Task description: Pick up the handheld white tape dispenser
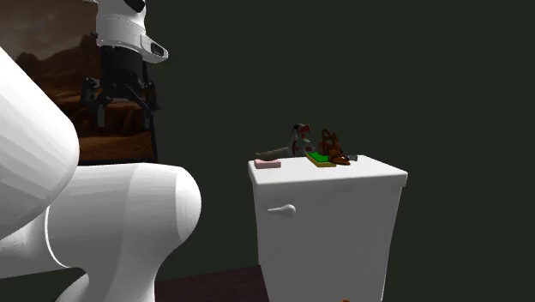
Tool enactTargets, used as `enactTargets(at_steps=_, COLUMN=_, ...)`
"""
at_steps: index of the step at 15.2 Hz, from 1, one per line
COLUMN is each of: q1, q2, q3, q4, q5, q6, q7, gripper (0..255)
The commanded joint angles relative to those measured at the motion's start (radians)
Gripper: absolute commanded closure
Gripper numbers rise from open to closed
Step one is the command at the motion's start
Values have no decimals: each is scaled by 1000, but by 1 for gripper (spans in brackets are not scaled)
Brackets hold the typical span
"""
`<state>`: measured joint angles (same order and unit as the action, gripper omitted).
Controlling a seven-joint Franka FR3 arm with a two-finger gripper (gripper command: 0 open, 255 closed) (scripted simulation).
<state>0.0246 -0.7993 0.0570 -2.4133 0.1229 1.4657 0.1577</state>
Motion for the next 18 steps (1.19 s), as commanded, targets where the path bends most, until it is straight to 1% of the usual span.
enactTargets(at_steps=1, q1=0, q2=0, q3=0, q4=0, q5=0, q6=0, q7=0, gripper=0)
enactTargets(at_steps=6, q1=-33, q2=38, q3=-102, q4=4, q5=-106, q6=53, q7=-146, gripper=0)
enactTargets(at_steps=10, q1=-57, q2=92, q3=-182, q4=29, q5=-178, q6=105, q7=-259, gripper=0)
enactTargets(at_steps=14, q1=-74, q2=165, q3=-260, q4=73, q5=-236, q6=160, q7=-369, gripper=0)
enactTargets(at_steps=18, q1=-84, q2=253, q3=-336, q4=136, q5=-274, q6=216, q7=-479, gripper=0)
